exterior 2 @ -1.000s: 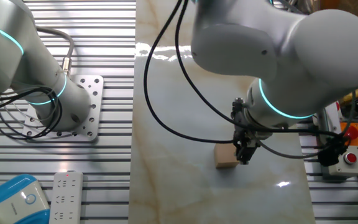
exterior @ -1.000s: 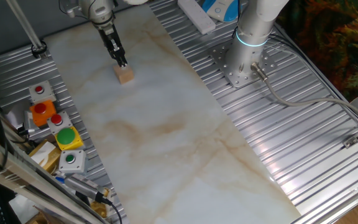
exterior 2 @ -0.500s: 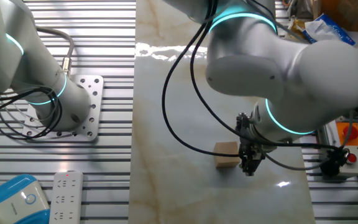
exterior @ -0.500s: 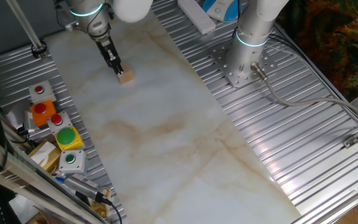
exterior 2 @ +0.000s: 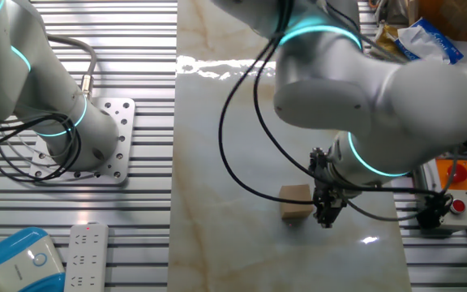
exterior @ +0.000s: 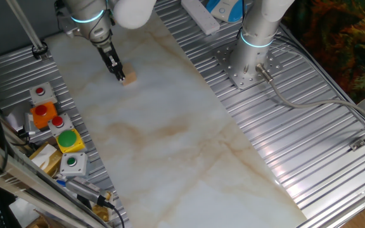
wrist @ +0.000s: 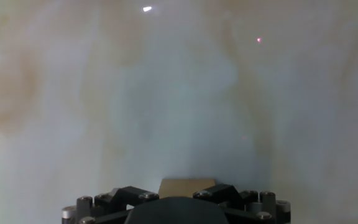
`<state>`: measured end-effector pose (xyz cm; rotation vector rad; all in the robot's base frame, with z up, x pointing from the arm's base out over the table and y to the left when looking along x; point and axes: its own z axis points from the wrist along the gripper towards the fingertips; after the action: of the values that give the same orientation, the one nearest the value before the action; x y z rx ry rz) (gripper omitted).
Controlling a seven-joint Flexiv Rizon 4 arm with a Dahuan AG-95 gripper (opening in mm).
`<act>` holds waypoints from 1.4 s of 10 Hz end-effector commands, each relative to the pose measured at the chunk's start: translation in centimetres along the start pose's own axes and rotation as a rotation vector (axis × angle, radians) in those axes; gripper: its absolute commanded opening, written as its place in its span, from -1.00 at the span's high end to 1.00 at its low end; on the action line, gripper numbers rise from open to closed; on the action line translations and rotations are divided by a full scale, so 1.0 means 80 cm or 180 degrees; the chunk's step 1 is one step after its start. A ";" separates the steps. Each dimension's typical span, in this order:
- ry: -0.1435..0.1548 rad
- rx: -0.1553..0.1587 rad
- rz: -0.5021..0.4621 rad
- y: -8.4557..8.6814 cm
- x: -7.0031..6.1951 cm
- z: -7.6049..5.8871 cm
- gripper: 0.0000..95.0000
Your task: Pick up the small block on the left and move it to the right
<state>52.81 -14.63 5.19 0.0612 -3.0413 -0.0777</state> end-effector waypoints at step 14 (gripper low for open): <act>0.0005 -0.0011 0.0047 0.000 0.010 0.011 0.20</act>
<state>51.94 -14.69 4.48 0.0390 -3.0404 -0.0773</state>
